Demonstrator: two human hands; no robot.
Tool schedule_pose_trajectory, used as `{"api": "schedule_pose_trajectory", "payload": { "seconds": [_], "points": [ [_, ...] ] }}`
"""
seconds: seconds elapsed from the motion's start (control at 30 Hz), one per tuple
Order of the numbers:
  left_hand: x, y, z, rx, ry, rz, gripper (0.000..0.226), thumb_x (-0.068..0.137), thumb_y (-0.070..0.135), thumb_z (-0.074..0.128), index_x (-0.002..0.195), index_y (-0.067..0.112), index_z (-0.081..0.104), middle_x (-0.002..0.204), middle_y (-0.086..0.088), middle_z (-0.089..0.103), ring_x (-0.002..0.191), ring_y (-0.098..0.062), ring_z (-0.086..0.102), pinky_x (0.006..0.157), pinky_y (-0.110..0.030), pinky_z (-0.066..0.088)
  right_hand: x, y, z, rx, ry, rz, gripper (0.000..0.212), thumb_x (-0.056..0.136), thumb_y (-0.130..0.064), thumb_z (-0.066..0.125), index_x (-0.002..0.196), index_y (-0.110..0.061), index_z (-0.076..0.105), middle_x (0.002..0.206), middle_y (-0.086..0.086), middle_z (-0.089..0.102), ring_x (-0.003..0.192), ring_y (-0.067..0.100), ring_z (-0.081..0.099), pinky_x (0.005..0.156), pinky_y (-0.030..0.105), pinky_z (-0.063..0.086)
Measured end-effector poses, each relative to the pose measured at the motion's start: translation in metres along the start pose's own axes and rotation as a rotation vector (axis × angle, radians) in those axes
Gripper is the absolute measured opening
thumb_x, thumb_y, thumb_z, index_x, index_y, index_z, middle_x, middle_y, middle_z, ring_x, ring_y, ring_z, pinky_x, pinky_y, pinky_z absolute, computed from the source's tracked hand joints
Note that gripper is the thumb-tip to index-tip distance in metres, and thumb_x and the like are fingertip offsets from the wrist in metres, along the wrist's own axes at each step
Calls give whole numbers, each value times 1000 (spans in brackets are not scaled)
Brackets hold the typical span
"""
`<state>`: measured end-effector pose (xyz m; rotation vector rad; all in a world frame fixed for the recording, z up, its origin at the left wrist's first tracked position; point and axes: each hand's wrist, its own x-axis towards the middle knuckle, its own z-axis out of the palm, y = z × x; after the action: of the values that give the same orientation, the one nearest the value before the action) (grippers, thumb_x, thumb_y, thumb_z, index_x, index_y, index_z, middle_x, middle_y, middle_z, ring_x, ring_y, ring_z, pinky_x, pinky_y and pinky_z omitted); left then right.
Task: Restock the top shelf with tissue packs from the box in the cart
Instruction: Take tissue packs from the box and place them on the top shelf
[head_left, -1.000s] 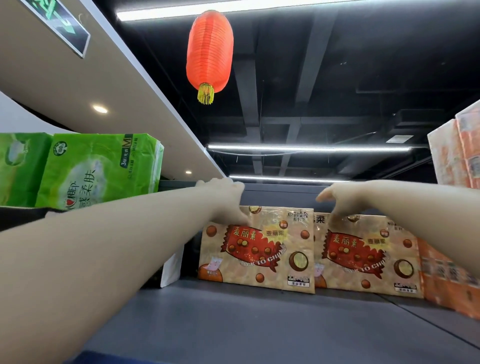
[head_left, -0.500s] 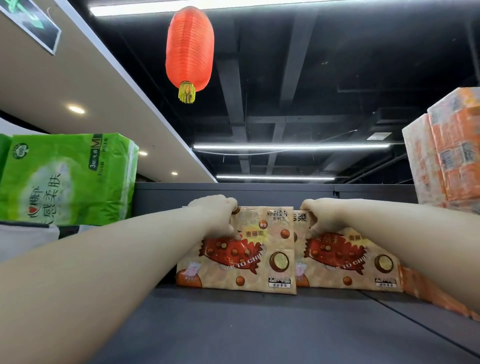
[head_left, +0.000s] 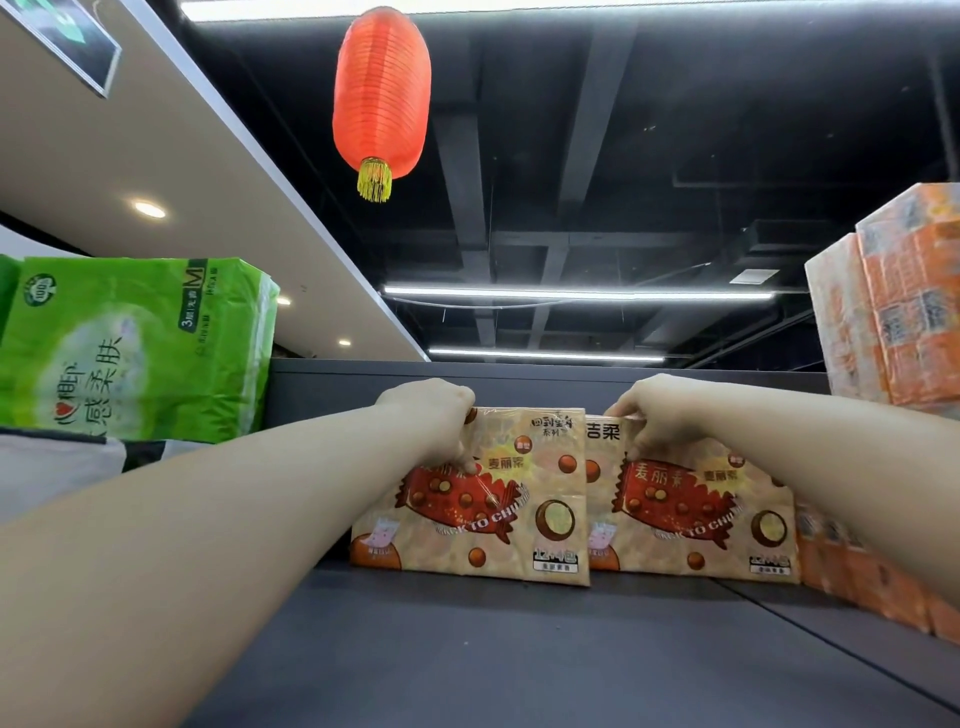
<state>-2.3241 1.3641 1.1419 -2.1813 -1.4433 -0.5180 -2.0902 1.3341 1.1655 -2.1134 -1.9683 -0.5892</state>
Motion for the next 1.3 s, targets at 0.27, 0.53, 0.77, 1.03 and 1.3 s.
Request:
{"api": "schedule_pose_trajectory", "payload": {
  "seconds": [0.27, 0.53, 0.77, 1.03, 1.3],
  "points": [
    [-8, 4, -8, 77, 48, 1, 39, 82, 47, 66, 96, 19, 42, 98, 1, 48, 90, -19, 48, 72, -34, 46, 0, -2, 0, -45, -35, -11, 49, 88, -19, 63, 135, -27, 50, 125, -3, 58, 116, 18, 54, 97, 31, 47],
    [0, -7, 7, -61, -48, -14, 63, 81, 54, 63, 134, 29, 36, 129, -4, 46, 119, -27, 46, 91, -42, 45, -14, -40, -25, 304, -248, -157, 79, 90, -12, 55, 151, -32, 9, 157, 6, 20, 140, 29, 30, 107, 39, 39],
    [3, -26, 3, -71, -80, -57, 74, 79, 29, 74, 140, 16, 36, 133, -6, 50, 120, -24, 51, 94, -35, 50, -6, -61, -8, 251, -53, -272, 60, 84, -28, 69, 139, -22, 45, 125, -1, 59, 114, 17, 56, 94, 29, 47],
    [3, -55, -9, -24, -8, -116, 32, 87, 32, 63, 112, 12, 67, 113, -4, 65, 104, -21, 60, 83, -29, 50, -7, -70, -1, 241, 88, -283, 54, 84, -23, 70, 134, -21, 52, 119, -2, 62, 101, 12, 58, 80, 20, 45],
    [7, -50, -1, -48, -50, -120, 44, 84, 31, 68, 123, 13, 59, 123, -7, 60, 111, -22, 59, 87, -27, 49, -4, -79, 3, 261, 134, -270, 46, 82, -24, 72, 126, -18, 60, 115, 0, 65, 100, 15, 61, 79, 21, 47]
  ]
}}
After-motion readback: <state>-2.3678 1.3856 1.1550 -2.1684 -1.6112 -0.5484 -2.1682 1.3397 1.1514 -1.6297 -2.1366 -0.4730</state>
